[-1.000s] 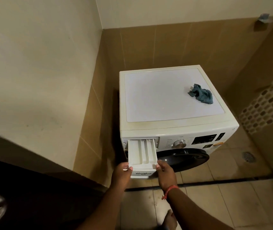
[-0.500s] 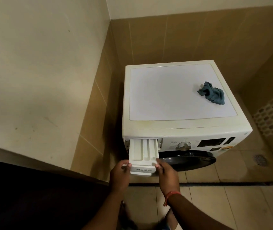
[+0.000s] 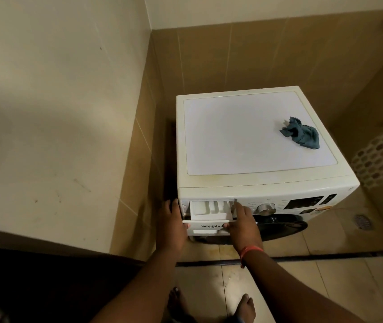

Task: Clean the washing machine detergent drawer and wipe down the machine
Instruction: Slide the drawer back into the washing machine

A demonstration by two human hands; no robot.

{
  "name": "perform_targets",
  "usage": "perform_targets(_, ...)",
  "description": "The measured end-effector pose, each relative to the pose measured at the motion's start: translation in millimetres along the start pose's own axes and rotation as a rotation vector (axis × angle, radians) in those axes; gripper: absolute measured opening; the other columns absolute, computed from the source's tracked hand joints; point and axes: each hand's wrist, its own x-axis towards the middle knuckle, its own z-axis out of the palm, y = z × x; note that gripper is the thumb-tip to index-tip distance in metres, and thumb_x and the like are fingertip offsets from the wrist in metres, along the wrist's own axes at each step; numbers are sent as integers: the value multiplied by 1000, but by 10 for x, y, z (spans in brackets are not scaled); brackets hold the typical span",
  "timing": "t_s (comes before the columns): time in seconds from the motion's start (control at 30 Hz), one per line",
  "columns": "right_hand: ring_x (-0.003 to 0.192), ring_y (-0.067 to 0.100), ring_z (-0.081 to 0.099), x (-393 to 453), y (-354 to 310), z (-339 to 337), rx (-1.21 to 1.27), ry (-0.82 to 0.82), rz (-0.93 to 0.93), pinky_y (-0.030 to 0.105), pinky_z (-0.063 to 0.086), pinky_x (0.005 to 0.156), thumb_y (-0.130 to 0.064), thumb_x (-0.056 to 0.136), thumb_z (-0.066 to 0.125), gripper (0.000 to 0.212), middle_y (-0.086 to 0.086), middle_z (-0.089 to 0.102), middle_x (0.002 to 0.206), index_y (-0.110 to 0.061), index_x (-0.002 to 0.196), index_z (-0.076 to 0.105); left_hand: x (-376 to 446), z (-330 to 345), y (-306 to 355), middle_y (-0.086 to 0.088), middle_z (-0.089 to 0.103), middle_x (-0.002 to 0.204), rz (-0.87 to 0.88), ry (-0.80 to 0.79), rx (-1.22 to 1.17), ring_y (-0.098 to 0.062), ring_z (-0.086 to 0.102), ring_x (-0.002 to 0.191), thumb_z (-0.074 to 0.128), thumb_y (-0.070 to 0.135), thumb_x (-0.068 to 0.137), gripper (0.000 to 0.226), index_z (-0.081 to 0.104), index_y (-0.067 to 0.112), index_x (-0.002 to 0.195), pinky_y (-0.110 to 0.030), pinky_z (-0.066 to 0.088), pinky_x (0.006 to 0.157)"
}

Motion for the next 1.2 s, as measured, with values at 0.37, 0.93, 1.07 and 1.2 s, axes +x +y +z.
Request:
perform_targets(0.37,107,30,46,485,-192,-222,-736,160,-287,44,43,89,-49,68,81,101,12,45,125,-18,148,27,465,-225,97,-14,9,160,88,58,374,-34,11,148,73,47,80,103,6,23,155,-53,15,118)
perform_targets(0.93,95,30,50,699,-263,-169,-698,209,-268,43,44,77,-49,63,83,86,11,52,111,-14,133,47,700,-200,75,-11,16,158,6,58,229,-32,21,144,73,52,77,104,10,23,155,-50,23,114)
perform_targets(1.07,86,22,57,341,-303,16,-67,251,-65,36,48,71,-45,85,67,35,2,57,96,-16,100,53,523,-16,96,-16,37,145,-277,180,-336,-36,42,130,65,59,82,83,34,14,144,-46,42,102)
perform_targets(1.2,85,22,64,210,-415,260,784,115,570,33,49,68,-50,99,42,43,13,66,96,-9,112,42,455,67,249,-21,55,134,-981,-12,-1322,-37,62,109,34,73,89,83,34,13,145,-47,53,94)
